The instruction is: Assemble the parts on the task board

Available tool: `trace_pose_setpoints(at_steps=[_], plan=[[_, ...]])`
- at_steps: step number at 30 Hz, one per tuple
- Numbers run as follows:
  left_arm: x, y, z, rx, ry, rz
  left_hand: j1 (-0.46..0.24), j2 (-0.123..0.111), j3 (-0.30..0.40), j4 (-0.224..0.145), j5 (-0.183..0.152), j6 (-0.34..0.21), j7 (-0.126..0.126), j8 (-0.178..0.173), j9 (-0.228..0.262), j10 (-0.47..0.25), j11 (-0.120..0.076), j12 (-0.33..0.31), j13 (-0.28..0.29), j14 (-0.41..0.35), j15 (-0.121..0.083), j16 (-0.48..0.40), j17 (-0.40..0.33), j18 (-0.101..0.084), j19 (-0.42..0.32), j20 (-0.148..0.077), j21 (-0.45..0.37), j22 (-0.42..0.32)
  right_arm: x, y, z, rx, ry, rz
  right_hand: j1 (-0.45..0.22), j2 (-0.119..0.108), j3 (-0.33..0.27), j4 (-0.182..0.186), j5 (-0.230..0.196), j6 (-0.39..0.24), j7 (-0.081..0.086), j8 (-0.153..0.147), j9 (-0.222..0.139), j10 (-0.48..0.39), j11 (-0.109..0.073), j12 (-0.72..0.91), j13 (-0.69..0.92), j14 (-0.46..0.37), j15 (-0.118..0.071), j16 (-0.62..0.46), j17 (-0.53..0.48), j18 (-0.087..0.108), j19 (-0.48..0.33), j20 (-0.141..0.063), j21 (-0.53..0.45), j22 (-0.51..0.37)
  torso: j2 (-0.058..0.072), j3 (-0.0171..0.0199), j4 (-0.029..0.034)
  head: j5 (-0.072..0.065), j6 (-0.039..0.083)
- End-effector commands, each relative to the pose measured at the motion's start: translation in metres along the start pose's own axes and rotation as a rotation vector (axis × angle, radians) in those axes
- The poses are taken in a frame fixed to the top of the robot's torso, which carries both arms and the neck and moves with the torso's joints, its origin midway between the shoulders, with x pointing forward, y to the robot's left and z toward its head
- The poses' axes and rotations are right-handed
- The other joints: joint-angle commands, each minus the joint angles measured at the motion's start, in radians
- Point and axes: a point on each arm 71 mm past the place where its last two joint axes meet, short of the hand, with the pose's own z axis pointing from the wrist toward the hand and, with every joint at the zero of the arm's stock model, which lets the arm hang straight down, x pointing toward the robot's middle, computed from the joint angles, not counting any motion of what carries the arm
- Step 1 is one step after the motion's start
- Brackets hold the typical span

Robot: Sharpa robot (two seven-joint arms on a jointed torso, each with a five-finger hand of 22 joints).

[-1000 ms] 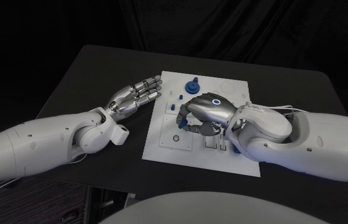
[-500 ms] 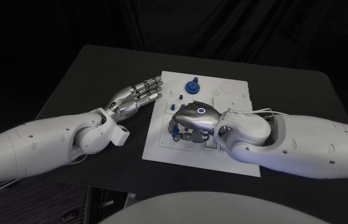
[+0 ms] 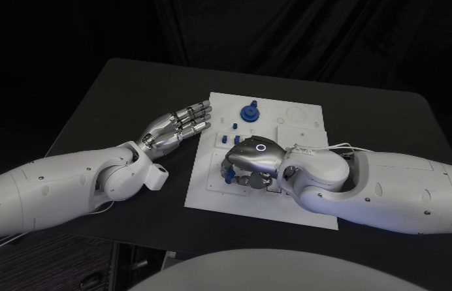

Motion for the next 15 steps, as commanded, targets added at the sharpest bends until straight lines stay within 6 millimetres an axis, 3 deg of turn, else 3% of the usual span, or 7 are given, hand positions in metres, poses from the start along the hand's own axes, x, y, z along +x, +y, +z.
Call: trace_pose_setpoints(at_steps=[1, 15], plan=[[0.0015, -0.0034, -0.0001, 0.055, 0.011, -0.013, 0.003, 0.009, 0.005, 0.001, 0.004, 0.004, 0.003, 0.006, 0.001, -0.003, 0.0, 0.004, 0.0, 0.0, 0.007, 0.003, 0.002, 0.005, -0.004, 0.003, -0.003, 0.001, 0.0023, -0.0002, -0.0004, -0.001, 0.012, -0.011, 0.003, -0.01, 0.003, 0.0, 0.001, -0.007, -0.002, -0.005, 0.0, 0.05, -0.04, 0.003, 0.002, 0.01, 0.002, -0.004, -0.001, -0.004, 0.002, -0.001, -0.003, 0.136, 0.0, 0.0019, 0.0001, -0.002, 0.0], [0.0013, -0.002, -0.0007, 0.046, 0.011, -0.015, 0.003, 0.01, 0.006, 0.001, 0.004, 0.004, 0.004, 0.006, 0.001, -0.004, 0.0, 0.003, 0.0, 0.0, 0.007, 0.003, 0.001, 0.004, -0.004, 0.003, -0.003, 0.001, 0.005, 0.0011, 0.0, 0.0, 0.022, -0.007, 0.004, -0.013, 0.007, -0.006, 0.005, -0.008, -0.001, -0.009, 0.0, 0.056, -0.041, 0.003, 0.004, 0.008, 0.002, -0.008, -0.006, -0.003, -0.001, -0.001, -0.01, 0.134, 0.0, 0.0002, 0.0009, -0.001, 0.0]])
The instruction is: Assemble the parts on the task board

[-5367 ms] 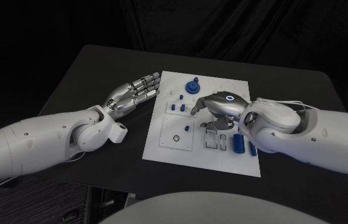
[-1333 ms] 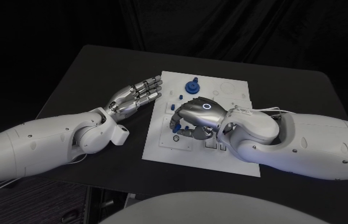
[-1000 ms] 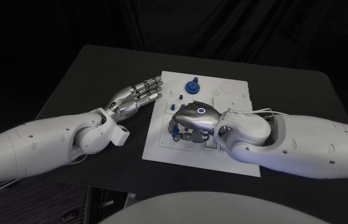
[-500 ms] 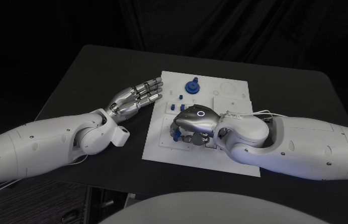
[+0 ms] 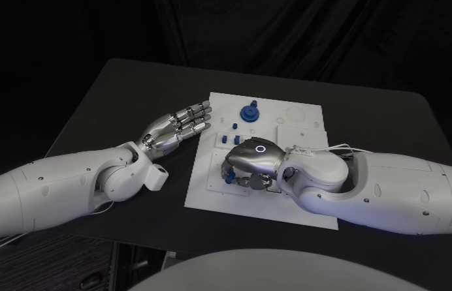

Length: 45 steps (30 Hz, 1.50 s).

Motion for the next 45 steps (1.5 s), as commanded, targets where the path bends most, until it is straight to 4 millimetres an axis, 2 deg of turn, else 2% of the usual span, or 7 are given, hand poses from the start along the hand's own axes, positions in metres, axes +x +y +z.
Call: trace_pose_setpoints(at_steps=[1, 8, 14, 17, 21, 36, 45], plan=[[0.001, -0.003, 0.0, 0.048, 0.011, -0.013, 0.003, 0.01, 0.006, 0.001, 0.004, 0.004, 0.004, 0.006, 0.001, -0.004, 0.0, 0.003, 0.0, 0.0, 0.007, 0.003, 0.001, 0.004, -0.004, 0.003, -0.003, 0.001, 0.002, 0.001, 0.0, 0.0, 0.011, -0.008, 0.0, -0.009, 0.003, -0.002, 0.007, -0.008, -0.001, -0.004, 0.0, 0.053, -0.043, 0.006, 0.002, 0.008, 0.002, -0.004, -0.002, -0.003, -0.001, -0.001, -0.006, 0.134, 0.0, -0.0008, 0.0002, 0.001, 0.0], [0.002, -0.002, 0.0, 0.044, 0.012, -0.015, 0.003, 0.011, 0.008, 0.001, 0.005, 0.003, 0.005, 0.005, 0.001, -0.004, 0.0, 0.003, 0.0, 0.0, 0.008, 0.003, 0.002, 0.004, -0.004, 0.003, -0.003, 0.001, 0.003, 0.001, 0.0, 0.004, 0.021, -0.008, -0.004, -0.014, 0.008, -0.006, 0.01, -0.015, 0.002, -0.012, 0.0, 0.048, -0.039, -0.001, 0.003, 0.003, 0.004, -0.011, -0.011, -0.001, -0.007, 0.0, -0.019, 0.131, 0.0, -0.0009, 0.0005, -0.002, 0.0], [0.002, -0.001, 0.0, 0.042, 0.014, -0.016, 0.003, 0.012, 0.009, 0.001, 0.005, 0.004, 0.007, 0.005, 0.001, -0.005, 0.0, 0.003, 0.0, -0.001, 0.008, 0.003, 0.002, 0.004, -0.004, 0.003, -0.003, 0.001, 0.005, 0.001, 0.001, 0.005, 0.035, -0.008, -0.038, -0.032, 0.015, 0.004, -0.021, -0.077, 0.017, -0.059, -0.014, -0.019, -0.017, -0.041, -0.002, -0.015, 0.024, -0.033, -0.036, 0.005, -0.032, 0.014, -0.066, 0.118, -0.001, -0.0005, 0.0007, -0.004, 0.0], [0.002, -0.001, 0.0, 0.041, 0.014, -0.017, 0.003, 0.014, 0.011, 0.0, 0.005, 0.007, 0.01, 0.006, 0.001, -0.005, -0.002, 0.003, 0.0, -0.001, 0.008, 0.003, 0.001, 0.003, -0.004, 0.003, -0.003, 0.001, 0.008, 0.001, 0.002, 0.004, 0.041, -0.005, -0.078, -0.054, 0.002, 0.023, -0.067, -0.165, -0.006, -0.112, -0.036, -0.113, 0.012, -0.075, -0.008, -0.031, 0.048, -0.047, -0.055, 0.009, -0.053, 0.034, -0.103, 0.109, -0.001, -0.0005, -0.0006, -0.005, 0.0], [0.002, -0.001, 0.0, 0.04, 0.015, -0.017, 0.003, 0.014, 0.011, 0.0, 0.005, 0.007, 0.01, 0.006, 0.001, -0.005, -0.002, 0.003, 0.0, -0.001, 0.008, 0.003, 0.001, 0.003, -0.004, 0.003, -0.003, 0.001, 0.011, 0.002, 0.002, -0.001, 0.037, 0.003, -0.1, -0.06, -0.039, 0.031, -0.117, -0.23, -0.032, -0.147, -0.055, -0.207, 0.022, -0.088, -0.008, -0.044, 0.052, -0.054, -0.067, 0.017, -0.069, 0.046, -0.135, 0.102, 0.0, -0.0002, -0.0003, -0.006, 0.0], [0.001, -0.001, -0.002, 0.037, 0.01, -0.016, 0.003, 0.015, 0.016, -0.001, 0.006, 0.012, 0.018, 0.007, 0.002, -0.007, -0.007, 0.0, -0.001, -0.002, 0.009, 0.003, 0.001, 0.002, -0.003, 0.003, -0.004, 0.0, 0.004, -0.007, -0.02, 0.012, -0.099, 0.048, -0.065, -0.076, -0.149, 0.115, -0.155, -0.284, -0.058, -0.161, -0.084, -0.404, 0.039, 0.01, 0.033, -0.089, 0.051, -0.078, -0.108, 0.032, -0.115, 0.049, -0.233, 0.083, 0.0, -0.0005, 0.0012, -0.013, 0.0], [-0.002, -0.002, -0.005, 0.035, -0.002, -0.008, 0.003, 0.015, 0.016, -0.001, 0.006, 0.014, 0.019, 0.007, 0.002, -0.007, -0.008, 0.001, -0.001, -0.002, 0.009, 0.003, 0.001, 0.002, -0.004, 0.003, -0.004, 0.0, -0.038, -0.038, -0.061, 0.116, -0.244, 0.119, -0.04, -0.068, -0.141, 0.118, -0.128, -0.274, -0.043, -0.15, -0.089, -0.426, 0.039, 0.065, 0.046, -0.079, 0.053, -0.059, -0.088, 0.027, -0.101, 0.049, -0.206, 0.092, -0.001, -0.0007, -0.0005, -0.018, 0.0]])
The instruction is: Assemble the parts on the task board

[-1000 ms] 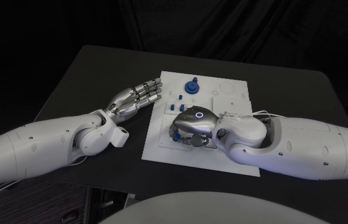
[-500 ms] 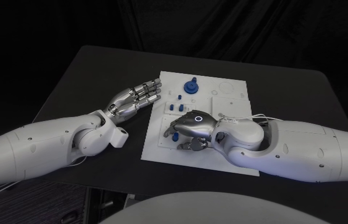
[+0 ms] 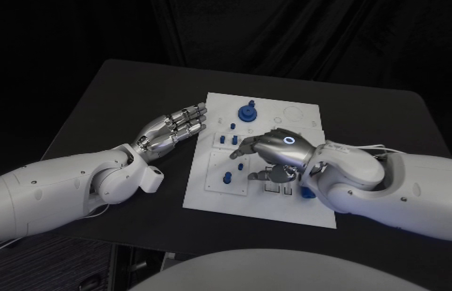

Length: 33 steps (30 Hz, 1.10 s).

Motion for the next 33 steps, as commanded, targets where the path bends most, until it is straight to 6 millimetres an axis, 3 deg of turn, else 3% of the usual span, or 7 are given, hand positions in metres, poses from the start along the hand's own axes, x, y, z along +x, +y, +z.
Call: trace_pose_setpoints(at_steps=[1, 8, 10, 13, 14, 21, 33], plan=[[0.001, -0.003, 0.0, 0.04, 0.003, -0.006, -0.001, 0.011, 0.004, 0.0, 0.006, 0.002, 0.006, 0.003, 0.002, -0.004, -0.004, 0.001, -0.001, 0.002, 0.005, 0.003, 0.001, 0.002, -0.004, 0.003, -0.004, 0.0, -0.023, -0.009, -0.01, 0.045, -0.117, 0.082, 0.014, 0.01, 0.011, -0.002, 0.014, 0.015, 0.017, 0.015, 0.0, 0.0, -0.002, 0.025, 0.005, 0.006, 0.004, 0.003, 0.0, 0.011, 0.009, -0.002, 0.004, 0.092, -0.001, -0.0002, -0.0008, -0.007, 0.0], [0.001, -0.003, 0.0, 0.039, -0.002, -0.002, -0.002, 0.011, 0.005, 0.0, 0.007, 0.006, 0.008, 0.004, 0.002, -0.003, -0.006, 0.005, 0.0, 0.003, 0.005, 0.005, 0.002, 0.002, -0.004, 0.003, -0.003, 0.001, -0.049, -0.033, -0.046, 0.183, -0.159, 0.155, 0.063, 0.043, 0.065, -0.022, 0.13, 0.106, 0.052, 0.062, 0.009, 0.135, -0.021, 0.141, 0.036, 0.017, 0.006, 0.014, 0.009, 0.005, 0.029, -0.001, 0.043, 0.101, -0.001, -0.0016, -0.0012, -0.025, 0.0], [0.001, -0.003, 0.0, 0.039, -0.003, -0.002, -0.002, 0.011, 0.005, 0.0, 0.007, 0.007, 0.008, 0.004, 0.002, -0.003, -0.006, 0.005, 0.0, 0.003, 0.005, 0.005, 0.002, 0.002, -0.004, 0.003, -0.003, 0.001, -0.051, -0.041, -0.057, 0.245, -0.149, 0.176, 0.067, 0.054, 0.077, -0.028, 0.139, 0.179, 0.073, 0.1, 0.025, 0.271, -0.06, 0.241, 0.079, 0.023, -0.026, 0.016, 0.011, 0.005, 0.036, -0.015, 0.059, 0.104, -0.001, -0.0015, -0.0009, -0.033, 0.0], [0.001, -0.003, -0.001, 0.039, -0.005, 0.0, -0.002, 0.011, 0.006, 0.0, 0.007, 0.007, 0.008, 0.004, 0.002, -0.003, -0.007, 0.005, 0.0, 0.003, 0.005, 0.005, 0.002, 0.002, -0.004, 0.003, -0.003, 0.001, -0.049, -0.055, -0.072, 0.357, -0.112, 0.195, 0.013, 0.05, 0.067, -0.015, 0.111, 0.272, 0.034, 0.161, 0.058, 0.304, -0.096, 0.504, 0.257, 0.013, -0.057, -0.015, -0.023, 0.009, 0.022, -0.048, 0.021, 0.092, -0.001, -0.0027, 0.0001, -0.05, 0.0], [0.001, -0.003, 0.0, 0.039, -0.005, 0.0, -0.002, 0.012, 0.007, 0.0, 0.009, 0.008, 0.009, 0.004, 0.002, -0.003, -0.007, 0.006, 0.0, 0.003, 0.004, 0.006, 0.002, 0.002, -0.004, 0.003, -0.003, 0.001, -0.047, -0.059, -0.077, 0.4, -0.094, 0.201, -0.066, 0.068, 0.042, -0.009, 0.083, 0.275, 0.013, 0.182, 0.074, 0.531, -0.105, 0.818, 0.732, 0.029, -0.068, 0.004, 0.002, 0.009, 0.033, -0.058, 0.039, 0.098, -0.001, -0.003, 0.0003, -0.056, 0.0], [-0.001, -0.002, 0.0, 0.039, -0.016, -0.013, -0.002, 0.013, 0.008, 0.0, 0.01, 0.01, 0.009, 0.005, 0.003, -0.003, -0.007, 0.007, 0.0, 0.003, 0.005, 0.006, 0.002, 0.002, -0.004, 0.003, -0.003, 0.001, -0.03, -0.076, -0.104, 0.621, 0.024, 0.155, -0.316, 0.076, -0.004, 0.002, 0.049, 0.279, -0.009, 0.278, 0.152, 0.946, -0.142, 1.065, 1.341, 0.151, -0.087, 0.189, 0.267, -0.043, 0.159, -0.086, 0.338, 0.168, 0.001, -0.004, 0.0005, -0.1, 0.0], [-0.002, -0.003, 0.0, 0.056, -0.037, -0.035, 0.0, 0.011, 0.012, -0.002, 0.017, 0.019, 0.012, 0.007, 0.004, -0.001, -0.008, 0.011, 0.001, 0.003, 0.004, 0.007, 0.002, 0.001, -0.003, 0.002, -0.004, 0.0, -0.009, -0.078, -0.121, 0.784, 0.15, 0.082, -0.509, 0.03, 0.025, 0.009, 0.077, 0.274, -0.039, 0.377, 0.28, 0.973, -0.172, 1.071, 1.372, 0.198, -0.121, 0.273, 0.414, -0.091, 0.241, -0.118, 0.602, 0.229, 0.001, -0.0019, 0.0028, -0.125, 0.0]])
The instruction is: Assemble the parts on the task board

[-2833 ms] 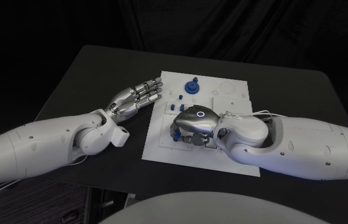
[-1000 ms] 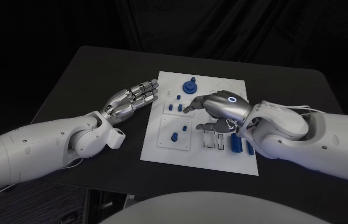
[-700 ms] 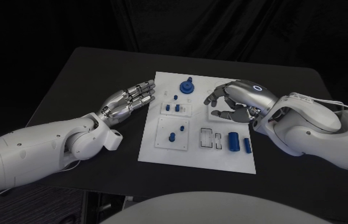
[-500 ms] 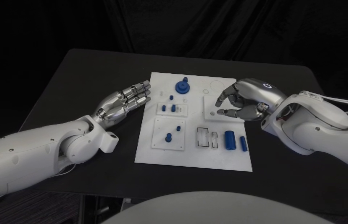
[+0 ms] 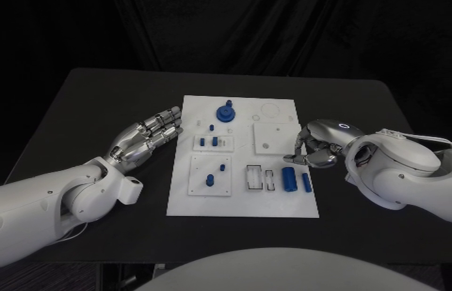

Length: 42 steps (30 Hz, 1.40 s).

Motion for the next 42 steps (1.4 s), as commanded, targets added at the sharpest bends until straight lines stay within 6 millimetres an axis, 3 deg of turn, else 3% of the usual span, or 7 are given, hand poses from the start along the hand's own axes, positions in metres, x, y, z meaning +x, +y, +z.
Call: trace_pose_setpoints(at_steps=[1, 9, 15, 25, 28, 36, 42], plan=[[-0.001, -0.004, 0.0, 0.054, -0.014, -0.017, 0.004, 0.007, 0.006, -0.002, 0.005, 0.008, 0.001, 0.007, 0.001, -0.001, -0.008, 0.007, 0.001, 0.003, 0.004, 0.003, 0.001, 0.001, -0.003, 0.002, -0.004, 0.0, 0.004, -0.006, -0.002, 0.108, 0.034, -0.074, -0.029, 0.001, 0.005, 0.001, 0.007, -0.01, -0.005, 0.018, 0.029, 0.104, -0.012, 0.003, 0.263, 0.103, -0.009, 0.002, 0.263, -0.014, 0.066, -0.01, 0.028, 0.231, -0.001, 0.0012, 0.0004, -0.006, 0.0], [-0.001, -0.004, -0.001, 0.056, -0.016, -0.017, 0.004, 0.006, 0.007, -0.003, 0.007, 0.012, 0.002, 0.007, 0.001, 0.0, -0.007, 0.011, 0.001, 0.003, 0.004, 0.004, 0.001, 0.001, -0.003, 0.002, -0.004, 0.0, 0.012, -0.004, -0.006, 0.145, 0.075, -0.092, -0.166, -0.012, -0.008, 0.003, -0.024, -0.018, -0.013, 0.059, 0.099, 0.104, -0.02, 0.003, 0.263, 0.103, -0.017, 0.002, 0.263, -0.017, 0.07, -0.018, 0.048, 0.235, -0.001, 0.0041, -0.0027, -0.007, 0.0], [-0.001, -0.004, -0.001, 0.054, -0.017, -0.017, 0.004, 0.006, 0.008, -0.003, 0.008, 0.013, 0.002, 0.008, 0.001, 0.001, -0.007, 0.013, 0.001, 0.004, 0.004, 0.005, 0.002, 0.001, -0.004, 0.002, -0.003, 0.001, 0.021, -0.002, -0.009, 0.15, 0.111, -0.1, -0.195, -0.015, -0.008, 0.003, -0.052, -0.011, -0.018, 0.073, 0.123, 0.104, -0.023, 0.003, 0.263, 0.103, -0.021, 0.002, 0.263, -0.018, 0.071, -0.021, 0.053, 0.236, -0.001, 0.0053, -0.0016, -0.013, 0.0], [-0.001, -0.004, -0.002, 0.05, -0.017, -0.017, 0.005, 0.006, 0.009, -0.003, 0.009, 0.013, 0.002, 0.008, 0.001, 0.001, -0.007, 0.013, 0.001, 0.004, 0.004, 0.005, 0.002, 0.001, -0.004, 0.002, -0.004, 0.0, 0.032, 0.002, -0.006, 0.143, 0.141, -0.104, -0.238, -0.025, -0.019, 0.003, -0.118, -0.007, -0.022, 0.081, 0.147, 0.104, -0.027, 0.003, 0.263, 0.103, -0.026, 0.001, 0.26, -0.016, 0.068, -0.026, 0.05, 0.234, -0.001, 0.0031, -0.0016, -0.013, 0.0], [-0.001, -0.004, -0.002, 0.048, -0.016, -0.018, 0.005, 0.005, 0.009, -0.004, 0.01, 0.014, 0.003, 0.008, 0.001, 0.001, -0.005, 0.013, 0.001, 0.003, 0.004, 0.004, 0.001, 0.002, -0.003, 0.002, -0.004, 0.0, 0.034, 0.003, -0.005, 0.138, 0.147, -0.106, -0.221, -0.018, -0.01, 0.002, -0.109, -0.009, -0.023, 0.08, 0.153, 0.104, -0.028, 0.003, 0.263, 0.102, -0.027, -0.001, 0.256, -0.016, 0.066, -0.027, 0.047, 0.233, -0.001, 0.0037, -0.0014, -0.015, 0.0], [-0.001, -0.003, -0.001, 0.043, -0.015, -0.019, 0.005, 0.005, 0.01, -0.004, 0.011, 0.014, 0.003, 0.008, 0.001, 0.001, -0.004, 0.013, 0.001, 0.003, 0.004, 0.005, 0.001, 0.002, -0.003, 0.003, -0.004, 0.0, 0.037, 0.008, -0.002, 0.119, 0.141, -0.098, -0.145, 0.007, 0.019, 0.001, 0.004, -0.014, -0.024, 0.067, 0.171, 0.104, -0.029, 0.003, 0.263, 0.099, -0.029, -0.007, 0.244, -0.013, 0.061, -0.028, 0.04, 0.23, -0.001, 0.0044, -0.0009, -0.016, 0.0], [0.0, -0.003, -0.001, 0.04, -0.012, -0.021, 0.005, 0.005, 0.011, -0.004, 0.011, 0.014, 0.003, 0.008, 0.001, 0.001, -0.004, 0.012, 0.001, 0.003, 0.004, 0.004, 0.001, 0.002, -0.003, 0.003, -0.004, 0.0, 0.04, 0.008, 0.001, 0.119, 0.161, -0.112, -0.122, 0.013, 0.026, 0.0, 0.038, -0.019, -0.022, 0.056, 0.173, 0.104, -0.028, 0.003, 0.263, 0.099, -0.028, -0.008, 0.242, -0.013, 0.06, -0.027, 0.039, 0.23, -0.001, 0.0042, -0.002, -0.011, 0.0]])
